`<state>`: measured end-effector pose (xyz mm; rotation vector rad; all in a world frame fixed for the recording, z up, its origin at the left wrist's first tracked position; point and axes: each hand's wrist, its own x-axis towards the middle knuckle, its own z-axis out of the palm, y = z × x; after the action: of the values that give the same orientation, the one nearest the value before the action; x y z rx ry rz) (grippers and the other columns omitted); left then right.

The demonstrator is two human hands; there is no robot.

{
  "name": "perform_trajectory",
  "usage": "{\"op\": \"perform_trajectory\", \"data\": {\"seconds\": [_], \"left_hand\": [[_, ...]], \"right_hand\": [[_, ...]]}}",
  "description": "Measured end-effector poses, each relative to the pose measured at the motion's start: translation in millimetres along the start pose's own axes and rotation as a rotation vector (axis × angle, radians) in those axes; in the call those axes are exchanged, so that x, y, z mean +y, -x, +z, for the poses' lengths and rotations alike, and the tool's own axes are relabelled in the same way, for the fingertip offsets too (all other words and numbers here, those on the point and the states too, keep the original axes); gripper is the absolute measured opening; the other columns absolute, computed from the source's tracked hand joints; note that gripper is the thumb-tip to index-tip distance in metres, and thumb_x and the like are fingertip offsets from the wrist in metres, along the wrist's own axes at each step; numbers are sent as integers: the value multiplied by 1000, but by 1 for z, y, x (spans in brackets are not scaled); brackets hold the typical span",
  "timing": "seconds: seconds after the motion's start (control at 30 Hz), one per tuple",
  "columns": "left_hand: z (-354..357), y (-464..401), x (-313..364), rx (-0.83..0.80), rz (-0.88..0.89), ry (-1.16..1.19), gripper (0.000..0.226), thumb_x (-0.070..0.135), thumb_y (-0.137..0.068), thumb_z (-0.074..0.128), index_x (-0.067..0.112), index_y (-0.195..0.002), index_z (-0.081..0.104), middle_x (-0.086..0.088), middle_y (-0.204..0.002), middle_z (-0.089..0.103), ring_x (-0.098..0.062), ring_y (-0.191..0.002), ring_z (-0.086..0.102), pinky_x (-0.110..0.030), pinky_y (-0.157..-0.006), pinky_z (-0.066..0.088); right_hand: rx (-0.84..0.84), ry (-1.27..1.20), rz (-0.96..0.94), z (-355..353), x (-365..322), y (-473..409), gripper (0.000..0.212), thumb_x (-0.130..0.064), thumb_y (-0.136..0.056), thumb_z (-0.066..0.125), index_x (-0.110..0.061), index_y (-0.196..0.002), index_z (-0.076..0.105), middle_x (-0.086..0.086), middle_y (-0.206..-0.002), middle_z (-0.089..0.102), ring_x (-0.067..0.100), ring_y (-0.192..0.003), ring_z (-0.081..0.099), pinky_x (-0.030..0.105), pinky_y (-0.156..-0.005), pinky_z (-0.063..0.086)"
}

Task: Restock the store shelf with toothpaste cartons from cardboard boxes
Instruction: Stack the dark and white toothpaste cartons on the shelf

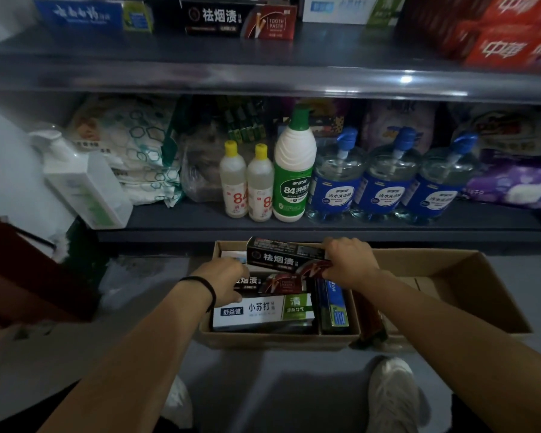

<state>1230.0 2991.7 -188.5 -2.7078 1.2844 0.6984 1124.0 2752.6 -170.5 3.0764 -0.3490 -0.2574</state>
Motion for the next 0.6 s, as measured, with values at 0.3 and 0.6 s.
{"op": "perform_trajectory", "data": {"seconds": [0.3,0.6], "left_hand": [[24,-46,0,-71,-31,-16,44,25,-84,69,16,-125,57,-5,-127,58,-24,-116,53,-40,-96,47],[52,-83,-12,-71,-42,-61,40,13,-85,63,17,-125,56,-5,-124,56,-23,-114,53,-33,-98,45]], "right_hand": [[53,-50,81,-3,22,-27,41,-41,-83,67,-15,-111,54,5,-107,63,27,-98,61,32,-74,43],[74,-81,65,7,34,-52,41,-44,-80,69,-18,-109,55,2,-101,64,24,-91,61,31,-73,44]]}}
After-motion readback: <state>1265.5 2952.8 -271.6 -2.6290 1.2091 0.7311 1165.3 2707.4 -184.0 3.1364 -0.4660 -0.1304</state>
